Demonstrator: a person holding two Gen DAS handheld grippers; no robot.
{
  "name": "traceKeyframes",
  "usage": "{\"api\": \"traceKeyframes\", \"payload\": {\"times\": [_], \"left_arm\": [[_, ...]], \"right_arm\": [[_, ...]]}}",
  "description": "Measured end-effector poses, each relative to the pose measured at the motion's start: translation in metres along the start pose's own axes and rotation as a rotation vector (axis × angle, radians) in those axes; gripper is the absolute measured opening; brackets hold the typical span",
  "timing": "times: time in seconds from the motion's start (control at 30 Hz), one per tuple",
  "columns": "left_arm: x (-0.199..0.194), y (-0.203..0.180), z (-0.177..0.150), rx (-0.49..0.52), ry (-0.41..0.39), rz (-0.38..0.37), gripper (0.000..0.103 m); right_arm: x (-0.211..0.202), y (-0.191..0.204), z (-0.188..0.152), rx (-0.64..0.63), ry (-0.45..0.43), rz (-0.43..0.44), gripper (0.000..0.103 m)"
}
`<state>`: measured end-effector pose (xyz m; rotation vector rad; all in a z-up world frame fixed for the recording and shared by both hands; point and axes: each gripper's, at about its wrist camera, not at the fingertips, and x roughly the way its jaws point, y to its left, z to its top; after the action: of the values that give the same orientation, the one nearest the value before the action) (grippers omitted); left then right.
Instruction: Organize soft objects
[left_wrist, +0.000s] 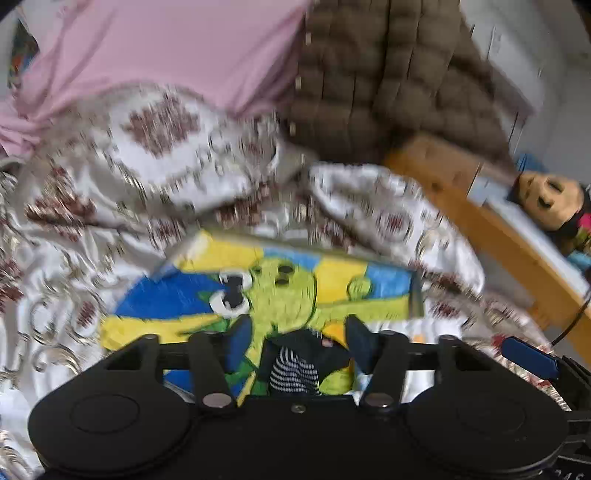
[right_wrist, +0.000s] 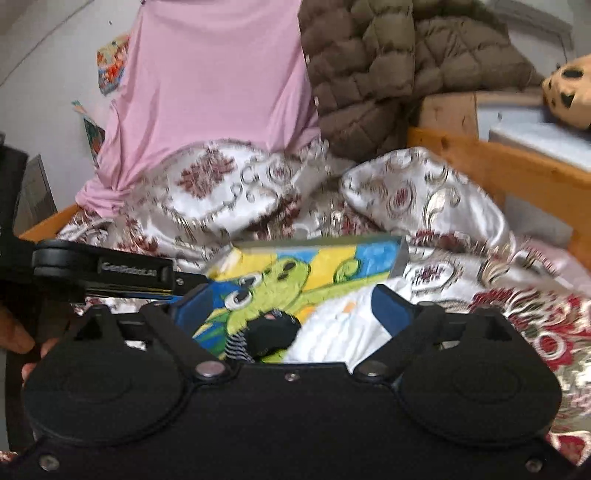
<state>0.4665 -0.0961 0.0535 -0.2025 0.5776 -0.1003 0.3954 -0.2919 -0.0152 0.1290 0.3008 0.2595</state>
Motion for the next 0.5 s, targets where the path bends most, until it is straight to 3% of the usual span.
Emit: {"api": "traceKeyframes", "payload": {"times": [0.07,0.2,0.3,0.37,0.5], "left_arm": [[-0.027,0.002,-0.001,0.018,-0.055,0.0,0.071],[-0.079,0.008,-0.008,0.052,-0.171,0.015,0.081],[-0.124,0.015,-0.02,0.066,-0.305,0.046,0.088],[-0.151,0.018,-0.03,0.089,-0.396,0.081,0.1],[-0.201,0.027,-0.05,0.093,-0.528,0.155,0.102]], "right_arm": [[-0.013,0.01,0.009,-0.028,-0.027,-0.01,0.102],[-0.045,0.028,0.024,-0.022,-0.089,0.005,0.102],[-0.07,0.039,0.03,0.0,-0.151,0.034,0.102],[-0.086,0.049,0.033,-0.004,-0.188,0.041,0.102],[-0.11,0.07,0.033,-0.012,-0.22,-0.002,0.102]]}}
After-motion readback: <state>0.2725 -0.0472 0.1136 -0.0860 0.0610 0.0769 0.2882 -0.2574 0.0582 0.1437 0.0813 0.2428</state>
